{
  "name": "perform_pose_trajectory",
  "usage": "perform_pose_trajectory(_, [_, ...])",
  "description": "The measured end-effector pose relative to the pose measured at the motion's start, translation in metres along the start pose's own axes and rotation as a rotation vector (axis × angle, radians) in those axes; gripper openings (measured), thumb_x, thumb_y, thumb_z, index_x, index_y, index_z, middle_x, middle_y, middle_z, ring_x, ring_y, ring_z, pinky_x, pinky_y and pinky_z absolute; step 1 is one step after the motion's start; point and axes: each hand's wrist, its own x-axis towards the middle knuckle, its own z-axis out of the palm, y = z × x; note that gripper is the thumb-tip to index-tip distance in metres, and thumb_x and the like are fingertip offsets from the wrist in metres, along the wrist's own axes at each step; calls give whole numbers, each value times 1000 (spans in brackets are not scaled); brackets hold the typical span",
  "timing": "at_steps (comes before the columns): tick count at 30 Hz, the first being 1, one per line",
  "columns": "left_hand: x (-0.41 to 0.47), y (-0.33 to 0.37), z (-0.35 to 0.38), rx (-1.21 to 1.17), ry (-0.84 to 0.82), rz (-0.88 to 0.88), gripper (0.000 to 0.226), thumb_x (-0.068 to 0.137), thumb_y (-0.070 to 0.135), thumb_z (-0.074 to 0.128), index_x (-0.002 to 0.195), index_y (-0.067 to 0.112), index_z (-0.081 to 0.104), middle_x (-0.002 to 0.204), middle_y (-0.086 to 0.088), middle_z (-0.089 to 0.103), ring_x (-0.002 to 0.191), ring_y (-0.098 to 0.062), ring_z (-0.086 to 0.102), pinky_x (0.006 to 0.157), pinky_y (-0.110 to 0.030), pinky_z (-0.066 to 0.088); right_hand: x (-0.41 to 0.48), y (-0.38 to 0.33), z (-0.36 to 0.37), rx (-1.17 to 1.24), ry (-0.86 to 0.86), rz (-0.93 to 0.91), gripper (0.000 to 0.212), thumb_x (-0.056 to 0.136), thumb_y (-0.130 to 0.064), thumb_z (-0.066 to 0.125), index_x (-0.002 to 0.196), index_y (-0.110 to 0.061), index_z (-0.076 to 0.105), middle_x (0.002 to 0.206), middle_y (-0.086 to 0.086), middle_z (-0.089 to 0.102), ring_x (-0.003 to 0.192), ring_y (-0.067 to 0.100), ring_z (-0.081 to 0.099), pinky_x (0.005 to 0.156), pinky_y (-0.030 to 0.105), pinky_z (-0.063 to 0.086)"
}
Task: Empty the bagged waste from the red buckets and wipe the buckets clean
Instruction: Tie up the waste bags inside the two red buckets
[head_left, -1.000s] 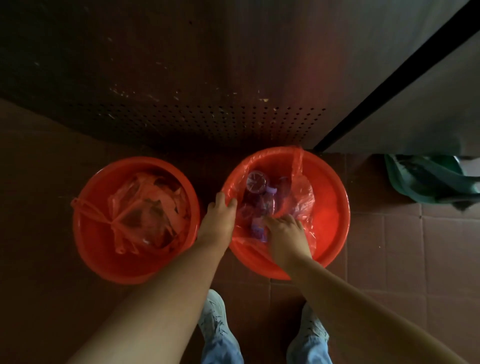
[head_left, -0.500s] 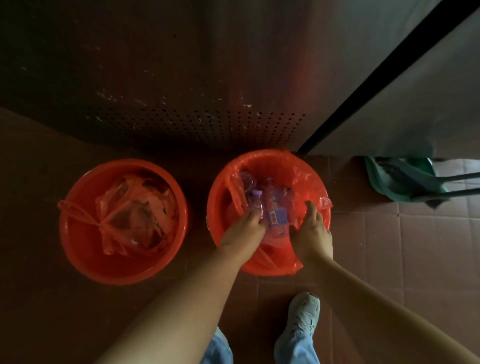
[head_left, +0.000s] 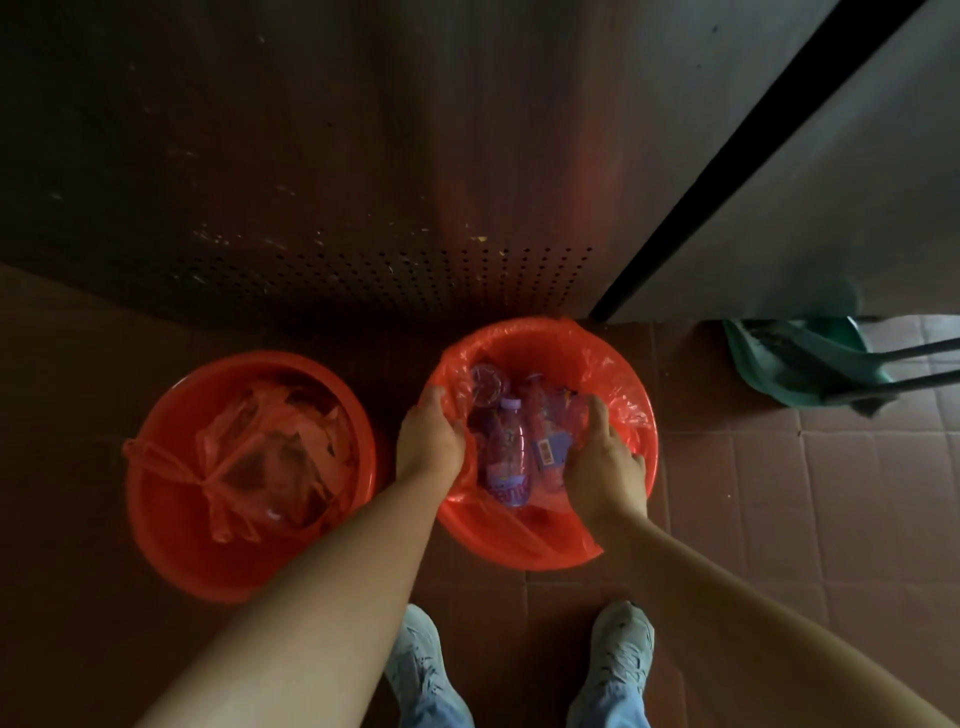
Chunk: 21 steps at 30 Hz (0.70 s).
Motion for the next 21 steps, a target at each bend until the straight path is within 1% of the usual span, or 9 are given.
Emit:
perform_pose_trajectory(3, [-2,12,-6,-173,42,-88,30,93,11,61,119,23,52,110,-8,66,95,-26,65,74,-28,45,-4,-12,-3,95,24,-43,68,93,-13,35,152,-37,12,126,6,64,108,38,61,104,55,43])
perform_pose_trajectory(6, [-6,27,-15,-390,81,-231,28,90,10,63,115,15,52,99,-7,65,83,-26,66,67,-25,43,-9,-33,-6,224,38,-45,57,91,-26,36,143,-41,18,109,9,68,97,39,64,89,53,52])
perform_pose_trajectory(9, [-16,36,-34,-749,-66,-457,12,88,6,66,100,5,65,77,-9,65,52,-15,61,47,-22,44,-17,-65,-11,446,68,182,61,94,-46,55,146,-31,25,112,12,69,98,36,66,88,45,54])
perform_pose_trajectory(10, [-22,36,-42,-760,-134,-490,2,89,8,67,91,7,66,71,-7,62,52,-15,58,49,-24,43,-18,-73,-13,533,64,309,67,92,-49,61,147,-26,29,117,13,68,99,34,66,86,40,53])
perform_pose_trajectory(12, [-30,34,-60,-645,-209,-458,12,90,11,68,78,12,64,67,-5,58,54,-17,54,54,-25,40,-23,-80,-26,595,32,525,74,87,-51,70,143,-11,42,121,16,66,103,35,66,80,32,49])
perform_pose_trajectory(13, [-34,35,-69,-600,-214,-421,15,90,12,67,76,13,64,66,-4,57,51,-16,53,50,-24,40,-25,-80,-32,570,-5,589,70,86,-50,72,135,-4,52,119,17,67,104,36,67,78,31,49])
perform_pose_trajectory(16, [-48,43,-91,-622,-273,-346,11,87,15,67,76,14,67,65,-4,63,43,-8,57,37,-16,41,-26,-74,-53,610,-158,571,29,91,-35,66,100,-7,70,97,10,73,82,25,70,68,31,56])
perform_pose_trajectory(18, [-60,49,-100,-618,-368,-301,12,84,19,64,80,13,73,75,-8,72,61,-10,64,53,-23,47,-27,-75,-66,695,-203,489,13,91,-20,61,80,-15,67,74,-1,68,62,14,60,52,24,46])
perform_pose_trajectory(21, [-73,53,-101,-628,-513,-241,26,86,13,55,99,5,76,97,-8,78,85,-17,69,82,-29,46,-29,-78,-77,752,-262,412,21,82,-1,54,69,-14,65,52,-5,60,51,13,53,46,24,37])
